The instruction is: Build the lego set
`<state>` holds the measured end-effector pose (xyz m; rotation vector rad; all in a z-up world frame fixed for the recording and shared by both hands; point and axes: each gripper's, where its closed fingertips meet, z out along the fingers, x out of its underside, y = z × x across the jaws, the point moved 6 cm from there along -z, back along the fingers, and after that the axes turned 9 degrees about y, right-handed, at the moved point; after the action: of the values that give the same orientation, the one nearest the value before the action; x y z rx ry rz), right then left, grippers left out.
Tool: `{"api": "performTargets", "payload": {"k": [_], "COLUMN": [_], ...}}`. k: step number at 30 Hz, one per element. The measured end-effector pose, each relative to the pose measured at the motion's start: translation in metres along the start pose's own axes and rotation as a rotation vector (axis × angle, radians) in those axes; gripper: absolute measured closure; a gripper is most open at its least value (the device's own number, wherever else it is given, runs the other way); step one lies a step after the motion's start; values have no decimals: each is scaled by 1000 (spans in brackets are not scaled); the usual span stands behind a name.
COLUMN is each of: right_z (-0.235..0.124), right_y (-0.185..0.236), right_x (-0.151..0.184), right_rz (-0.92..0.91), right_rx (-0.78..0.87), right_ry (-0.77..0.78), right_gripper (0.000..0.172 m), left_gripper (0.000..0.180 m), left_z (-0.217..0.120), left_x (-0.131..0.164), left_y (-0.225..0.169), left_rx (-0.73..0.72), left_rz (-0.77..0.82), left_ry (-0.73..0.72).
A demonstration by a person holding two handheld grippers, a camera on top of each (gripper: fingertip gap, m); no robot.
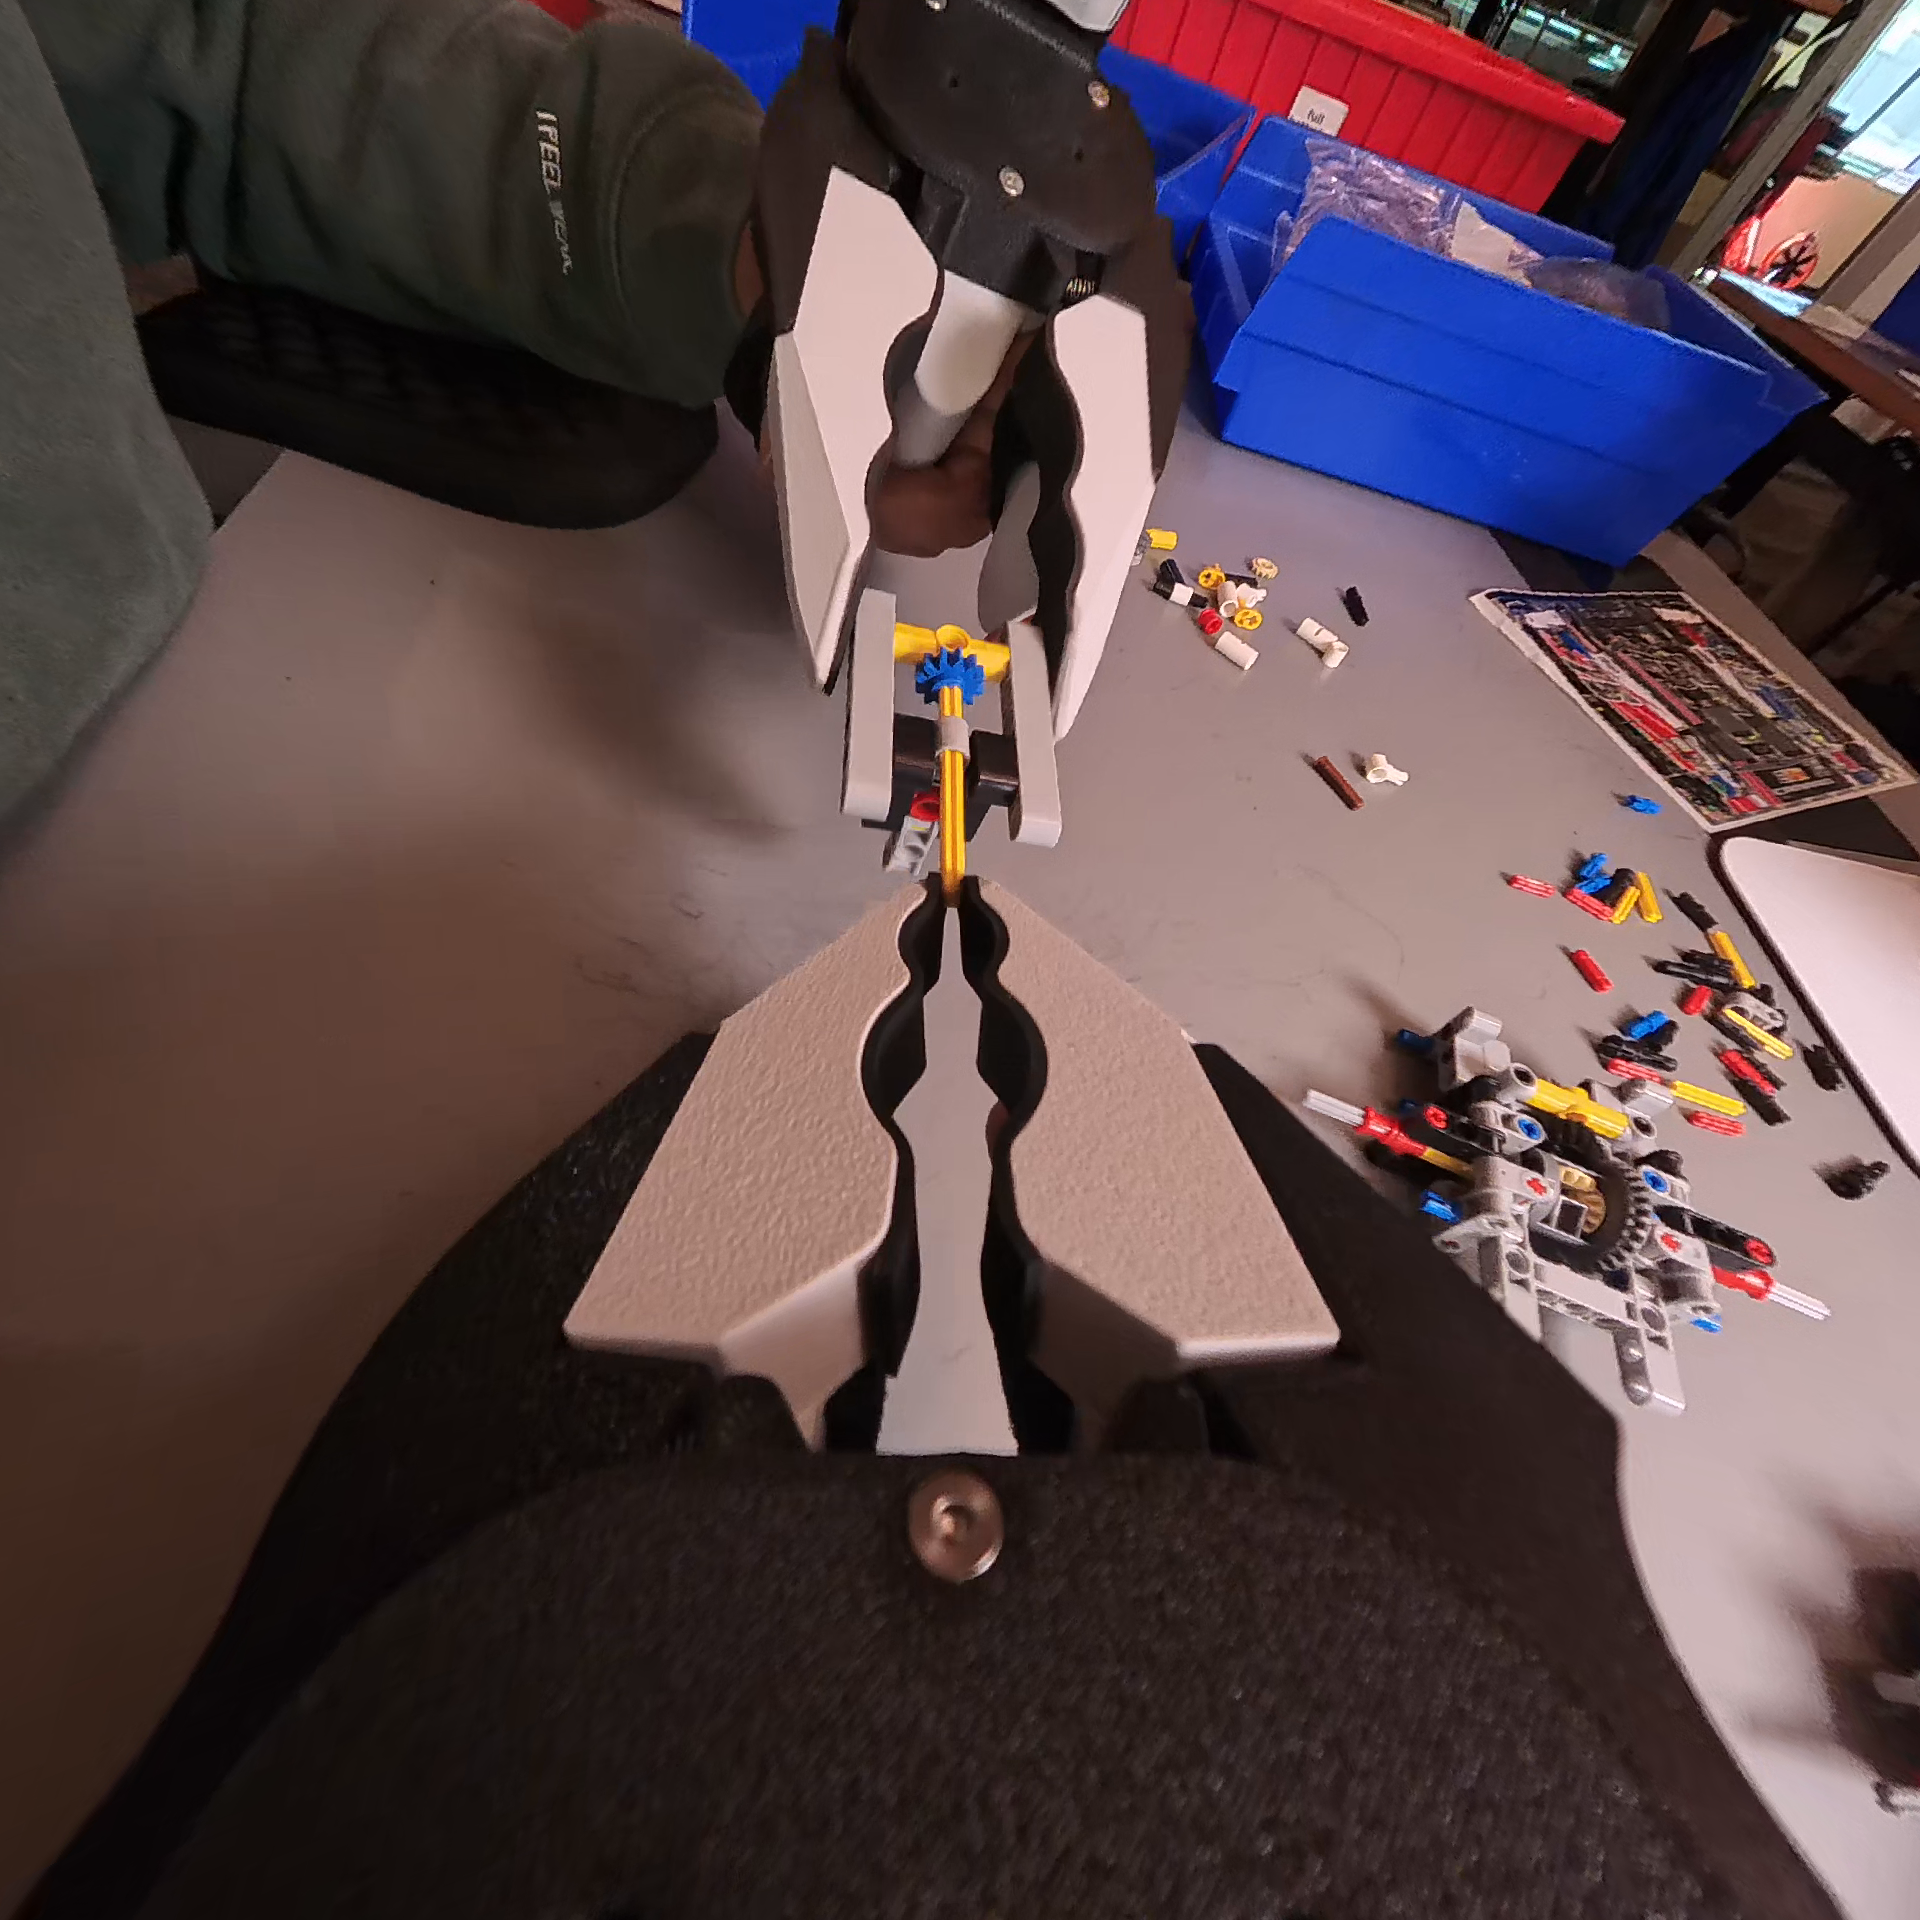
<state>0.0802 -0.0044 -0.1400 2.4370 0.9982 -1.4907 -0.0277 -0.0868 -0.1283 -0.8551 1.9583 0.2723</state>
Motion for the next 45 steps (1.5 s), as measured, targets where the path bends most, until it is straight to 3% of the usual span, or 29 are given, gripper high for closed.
{"api": "performTargets", "payload": {"k": [22, 29, 34, 37, 39, 42, 45], "right_z": [-1, 1, -4, -2, 6, 13, 9], "right_y": [-4, -4, -7, -5, 0, 5, 0], "right_x": [5, 10, 8, -4, -12, -15, -15], "right_rz": [28, 28, 19, -77, -154, -243, -112], "right_rx": [-13, -12, 17, 100, 165, 225, 161], "right_ry": [1, 46, 62, 68, 69, 79, 45], "right_gripper": [170, 169, 138, 131, 132, 147, 162], "left_gripper": [136, 136, 136, 136, 137, 137, 136], "left_z": [-5, -1, 0, 3, 6, 10, 10], "left_x": [2, 7, 12, 15, 16, 16, 15], "left_y": [6, 12, 24, 28, 29, 28, 25], "left_rx": [35, 120, 152, 190, 233, 279, 291], "left_rz": [-57, -233, -435, -574, -642, -702, -678], "left_ry": [-52, -57, -83, -113, -134, -148, -154]}}
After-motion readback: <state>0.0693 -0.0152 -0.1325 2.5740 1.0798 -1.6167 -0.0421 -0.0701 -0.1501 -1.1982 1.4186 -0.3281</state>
